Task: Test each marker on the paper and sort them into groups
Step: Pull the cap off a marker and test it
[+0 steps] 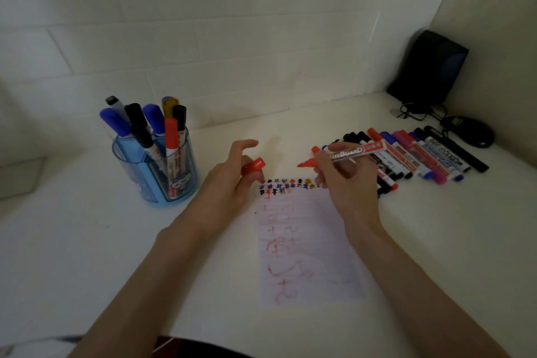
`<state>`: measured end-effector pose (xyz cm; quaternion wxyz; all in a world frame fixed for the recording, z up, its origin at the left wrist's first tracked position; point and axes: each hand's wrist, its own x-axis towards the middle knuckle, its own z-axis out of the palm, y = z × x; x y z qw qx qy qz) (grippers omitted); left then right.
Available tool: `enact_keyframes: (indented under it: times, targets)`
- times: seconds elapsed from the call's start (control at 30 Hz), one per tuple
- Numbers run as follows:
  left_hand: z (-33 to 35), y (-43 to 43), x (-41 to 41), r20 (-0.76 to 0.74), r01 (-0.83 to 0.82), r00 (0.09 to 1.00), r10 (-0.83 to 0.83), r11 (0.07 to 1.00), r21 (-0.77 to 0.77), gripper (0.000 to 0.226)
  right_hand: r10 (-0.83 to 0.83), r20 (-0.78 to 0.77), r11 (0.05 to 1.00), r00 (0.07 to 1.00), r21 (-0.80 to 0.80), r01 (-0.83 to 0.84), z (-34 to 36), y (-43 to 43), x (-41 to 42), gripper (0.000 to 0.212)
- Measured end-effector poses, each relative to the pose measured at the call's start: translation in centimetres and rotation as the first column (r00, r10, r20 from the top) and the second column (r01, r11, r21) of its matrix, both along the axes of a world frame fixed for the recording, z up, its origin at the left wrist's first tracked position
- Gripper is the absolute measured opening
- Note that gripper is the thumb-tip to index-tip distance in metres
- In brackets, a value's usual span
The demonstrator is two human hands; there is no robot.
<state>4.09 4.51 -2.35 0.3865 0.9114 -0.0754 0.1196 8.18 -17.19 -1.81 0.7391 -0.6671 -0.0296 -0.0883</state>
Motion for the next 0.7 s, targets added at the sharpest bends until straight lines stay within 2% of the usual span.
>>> enact_keyframes:
  times: [0.07,0.13,0.23,0.33,0.43,0.53,0.7]
  targets:
    - [0.1,-0.2,0.1,0.012,-0.026,1.0,0.028,0.993,-0.112,0.023,0.002,0.014,1.0,1.0,-0.028,-0.001,0.2,-0.1,0.0,0.015]
    - [0.2,-0.1,0.0,0.03,-0.038,0.999,0.042,0.99,-0.133,0.012,0.039,-0.003,0.999,0.999,-0.033,-0.039,0.3,-0.3,0.0,0.018]
    - [0.5,-0.1,0.0,0.047,-0.044,0.998,0.048,0.995,-0.089,0.014,0.151,-0.055,0.989,0.987,0.01,-0.151,0.6,-0.5,-0.1,0.02]
    - [0.7,-0.2,-0.1,0.045,-0.05,0.998,0.054,0.995,-0.084,0.013,0.261,-0.102,0.965,0.96,0.059,-0.256,0.8,-0.3,-0.2,0.015]
    - [0.7,-0.2,-0.1,0.045,-0.04,0.998,0.044,0.996,-0.076,0.013,0.286,-0.112,0.957,0.952,0.077,-0.278,0.9,-0.2,-0.3,0.013]
    - [0.7,-0.3,0.1,0.062,-0.004,0.998,0.01,0.996,-0.086,0.015,0.311,-0.103,0.95,0.945,0.024,-0.311,0.8,0.1,-0.6,0.012]
    - [0.5,-0.5,0.1,0.143,0.068,0.988,-0.051,0.991,-0.118,0.013,0.308,-0.013,0.951,0.951,0.006,-0.308,0.2,0.6,-1.3,0.012]
